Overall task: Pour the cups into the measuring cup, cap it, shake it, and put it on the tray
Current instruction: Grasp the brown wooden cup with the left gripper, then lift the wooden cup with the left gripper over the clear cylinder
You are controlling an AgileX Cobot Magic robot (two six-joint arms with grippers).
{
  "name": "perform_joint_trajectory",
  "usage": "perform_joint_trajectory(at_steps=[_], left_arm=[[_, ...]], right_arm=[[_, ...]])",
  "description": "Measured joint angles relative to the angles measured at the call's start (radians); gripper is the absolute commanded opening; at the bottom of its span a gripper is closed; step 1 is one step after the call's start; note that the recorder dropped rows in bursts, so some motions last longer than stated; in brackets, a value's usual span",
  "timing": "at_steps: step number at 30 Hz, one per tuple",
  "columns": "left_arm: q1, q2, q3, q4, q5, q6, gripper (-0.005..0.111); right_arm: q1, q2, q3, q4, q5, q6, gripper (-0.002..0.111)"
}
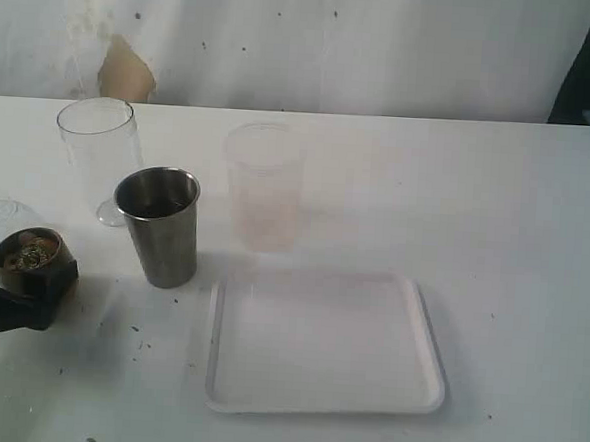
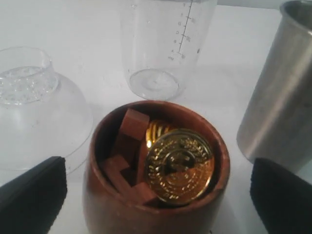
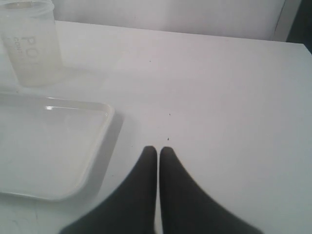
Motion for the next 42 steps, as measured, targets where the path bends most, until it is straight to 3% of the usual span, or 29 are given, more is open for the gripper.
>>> perform_joint_trajectory(at_steps=[15, 17, 21, 23, 28, 37, 42], left_arm=[[0.000, 0.098, -0.068, 0.015, 0.010, 0.018, 0.098], [0.000, 0.102, -0.070, 0.015, 0.019, 0.018, 0.092], [0.000, 0.102, -0.071, 0.009, 0.044, 0.020, 0.045], [0.000, 0.102, -0.073, 0.007, 0.047, 0.020, 0.003], [0.000, 0.075, -0.071, 0.034, 0.071, 0.020, 0.001], [0.000, -0.220, -0.008, 0.058, 0.025, 0.020, 0.000], [0.000, -0.313, -0.079, -0.012, 0.025, -0.064, 0.000]], right_arm=[[0.000, 0.000, 0.000, 0.000, 0.000, 0.000, 0.002], [0.000, 0.000, 0.000, 0.000, 0.000, 0.000, 0.002], [0.000, 0.000, 0.000, 0.000, 0.000, 0.000, 0.002], [0.000, 0.000, 0.000, 0.000, 0.000, 0.000, 0.002], [0.000, 0.000, 0.000, 0.000, 0.000, 0.000, 0.002], [0.000, 0.000, 0.000, 0.000, 0.000, 0.000, 0.002], [0.000, 0.000, 0.000, 0.000, 0.000, 0.000, 0.002]])
